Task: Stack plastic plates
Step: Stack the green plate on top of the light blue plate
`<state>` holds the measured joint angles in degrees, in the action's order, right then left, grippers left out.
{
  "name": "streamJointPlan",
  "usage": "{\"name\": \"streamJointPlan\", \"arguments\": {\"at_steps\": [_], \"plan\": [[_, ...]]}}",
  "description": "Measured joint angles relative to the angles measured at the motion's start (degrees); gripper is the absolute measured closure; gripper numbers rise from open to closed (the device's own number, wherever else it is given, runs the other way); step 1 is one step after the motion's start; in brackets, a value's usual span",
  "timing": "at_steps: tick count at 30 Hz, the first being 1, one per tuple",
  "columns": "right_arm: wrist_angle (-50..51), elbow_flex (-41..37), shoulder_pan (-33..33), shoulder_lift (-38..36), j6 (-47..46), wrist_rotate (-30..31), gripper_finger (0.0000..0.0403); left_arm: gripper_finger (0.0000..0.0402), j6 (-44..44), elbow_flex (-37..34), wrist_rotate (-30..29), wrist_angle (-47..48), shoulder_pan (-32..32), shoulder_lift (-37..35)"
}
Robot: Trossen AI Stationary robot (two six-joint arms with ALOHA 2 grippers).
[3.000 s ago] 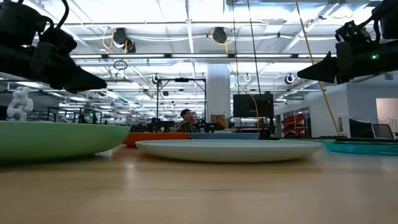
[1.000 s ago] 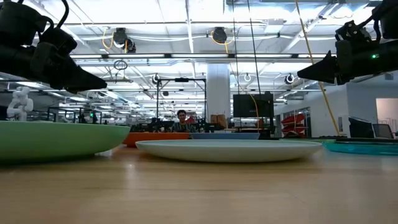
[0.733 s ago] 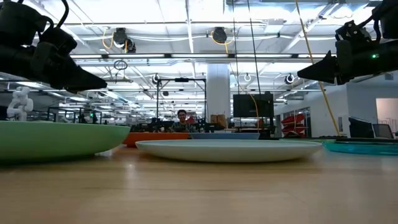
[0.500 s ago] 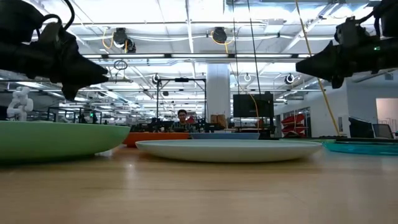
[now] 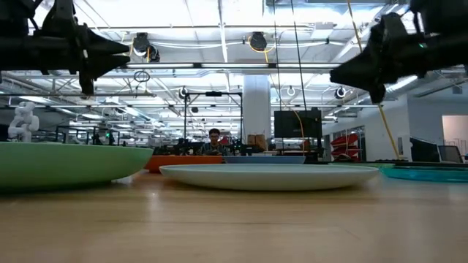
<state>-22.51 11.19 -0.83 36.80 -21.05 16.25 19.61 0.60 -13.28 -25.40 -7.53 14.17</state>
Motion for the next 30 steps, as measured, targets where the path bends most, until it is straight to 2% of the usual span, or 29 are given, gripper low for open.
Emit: {"name": "streamJointPlan", "arguments": {"at_steps": [3, 10, 14, 17, 22, 26, 30], "plan": [[0.01, 5.55, 0.59, 6.72, 0.76, 0.05, 0.0330, 0.0277, -1.59, 0.00, -0.26, 0.05, 0.00, 0.00], [0.02, 18.56, 1.01, 21.94, 5.34, 0.09, 0.0330, 0.0277, 0.74, 0.24, -0.34, -0.34, -0.01, 0.00], [0.39, 24.88, 0.99, 30.16, 6.78, 0.11, 0.0330, 0.0277, -2.63, 3.95, -0.37, 1.84, -0.58, 0.00], [1.40, 29.17, 1.01, 35.85, 6.97, 0.05, 0.0330, 0.0277, -6.63, 8.71, -0.39, 8.00, -1.12, 0.02], [2.95, 36.79, 1.06, 45.19, 7.25, -0.02, 0.0330, 0.0277, -13.86, 18.86, -0.39, 25.08, -1.51, 0.02], [7.57, 45.02, 1.08, 52.78, 7.22, -0.04, 0.0330, 0.0277, -15.02, 26.59, -0.39, 38.30, -1.49, 0.00], [15.08, 54.67, 1.06, 60.52, 7.51, -1.44, 0.0330, 0.0277, -13.99, 29.33, -0.39, 41.67, -1.09, 0.00]]}}
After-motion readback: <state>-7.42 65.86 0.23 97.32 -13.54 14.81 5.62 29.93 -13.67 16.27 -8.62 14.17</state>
